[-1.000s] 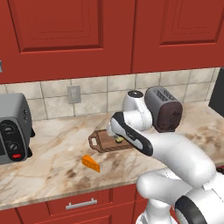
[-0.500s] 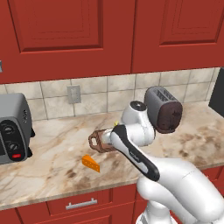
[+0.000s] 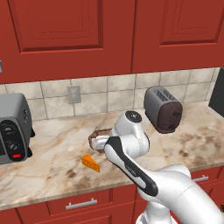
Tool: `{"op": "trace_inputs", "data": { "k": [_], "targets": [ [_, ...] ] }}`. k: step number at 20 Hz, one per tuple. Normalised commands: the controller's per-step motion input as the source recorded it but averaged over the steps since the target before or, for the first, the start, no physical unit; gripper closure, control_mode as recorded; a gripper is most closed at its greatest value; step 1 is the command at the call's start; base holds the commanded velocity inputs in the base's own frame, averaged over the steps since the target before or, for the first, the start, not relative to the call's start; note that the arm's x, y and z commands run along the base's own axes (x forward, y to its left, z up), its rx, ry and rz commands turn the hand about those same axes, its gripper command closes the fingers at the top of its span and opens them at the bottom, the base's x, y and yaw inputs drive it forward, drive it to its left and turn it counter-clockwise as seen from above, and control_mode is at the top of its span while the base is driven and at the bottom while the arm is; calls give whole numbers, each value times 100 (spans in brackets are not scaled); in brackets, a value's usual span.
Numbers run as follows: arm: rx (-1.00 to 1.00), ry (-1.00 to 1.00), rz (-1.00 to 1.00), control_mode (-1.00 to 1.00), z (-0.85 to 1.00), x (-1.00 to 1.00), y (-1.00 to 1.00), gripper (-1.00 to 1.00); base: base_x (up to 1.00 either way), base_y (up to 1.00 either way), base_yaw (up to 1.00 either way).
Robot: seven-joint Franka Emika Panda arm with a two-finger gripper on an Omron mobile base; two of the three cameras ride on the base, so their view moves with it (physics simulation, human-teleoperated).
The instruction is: Retrieve the reheated potato from the microwave, then place the potato, cheese, and condiment on the cutting board.
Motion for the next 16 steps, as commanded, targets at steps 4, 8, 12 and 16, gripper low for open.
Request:
{"op": "trace_inputs", "data": {
  "k": [4,8,12,16],
  "targets": [
    [0,0,-3,-100,0,-2,44,-100,0,0,0],
    [-1,3,-6,-100,-5,0,37,-100,0,0,0],
    [0,1,-2,-100,-13,3,28,-100,0,0,0],
    [-2,1,0,-100,-17,3,14,-100,0,0,0]
  ]
}}
